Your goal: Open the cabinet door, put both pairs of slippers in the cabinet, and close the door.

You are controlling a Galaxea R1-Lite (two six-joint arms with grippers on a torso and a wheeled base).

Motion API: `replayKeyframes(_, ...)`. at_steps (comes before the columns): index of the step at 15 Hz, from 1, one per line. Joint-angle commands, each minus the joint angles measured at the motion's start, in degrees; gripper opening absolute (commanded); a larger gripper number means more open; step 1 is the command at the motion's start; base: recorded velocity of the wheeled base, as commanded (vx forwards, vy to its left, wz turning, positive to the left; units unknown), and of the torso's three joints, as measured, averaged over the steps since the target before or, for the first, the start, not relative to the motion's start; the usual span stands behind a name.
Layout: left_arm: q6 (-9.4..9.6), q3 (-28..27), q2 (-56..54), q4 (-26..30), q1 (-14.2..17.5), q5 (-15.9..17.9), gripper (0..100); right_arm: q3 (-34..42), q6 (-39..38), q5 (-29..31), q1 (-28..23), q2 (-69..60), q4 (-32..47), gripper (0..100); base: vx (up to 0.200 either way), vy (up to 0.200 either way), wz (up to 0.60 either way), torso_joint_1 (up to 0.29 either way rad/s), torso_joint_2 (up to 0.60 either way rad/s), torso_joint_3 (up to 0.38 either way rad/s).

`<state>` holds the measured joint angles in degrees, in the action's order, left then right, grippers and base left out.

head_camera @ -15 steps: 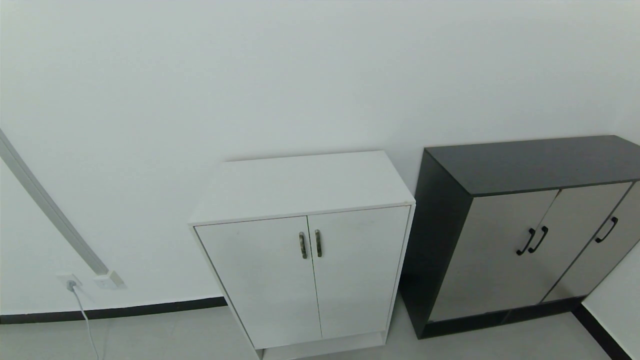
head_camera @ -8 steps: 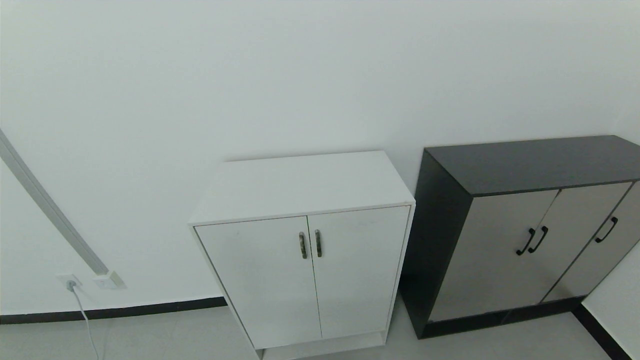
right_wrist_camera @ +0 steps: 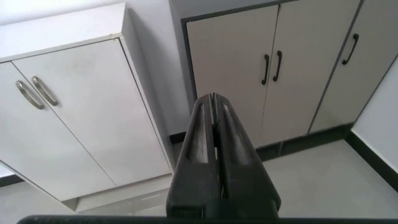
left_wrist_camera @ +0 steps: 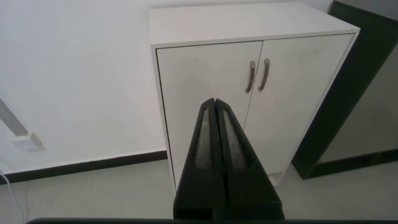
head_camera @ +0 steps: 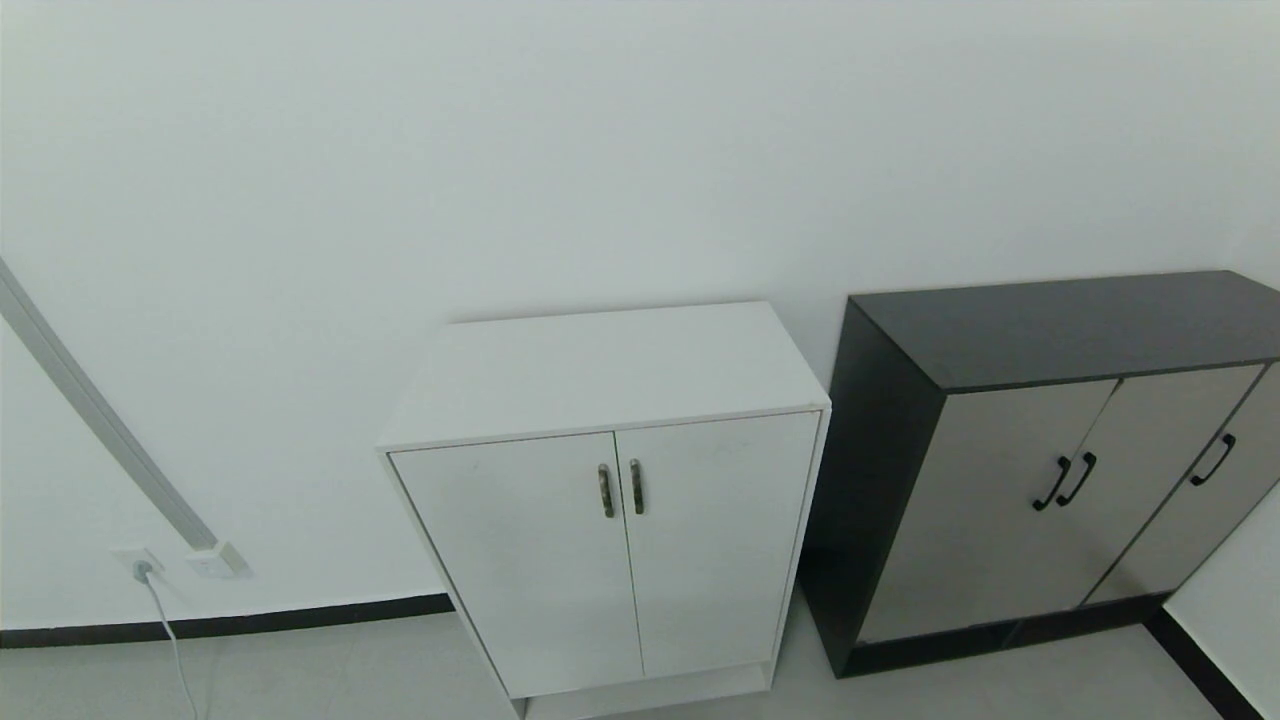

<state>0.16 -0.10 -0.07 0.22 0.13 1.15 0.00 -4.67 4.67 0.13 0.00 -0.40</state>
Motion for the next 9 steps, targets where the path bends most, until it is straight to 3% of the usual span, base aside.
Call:
replayKeyframes(1,0.02,0.01,0.07,-0.04,0.04,0.0,0,0.0,0.19,-0.19,0.04,0.0,0.05,0,0.0,0.0,0.0,0.0,0.0,0.0)
replayKeyframes(9,0.02,0.01,0.07,-0.04,0.04,0.0,0,0.0,0.45,-0.27,-0.05,0.0,0.05,0,0.0,0.0,0.0,0.0,0.0,0.0)
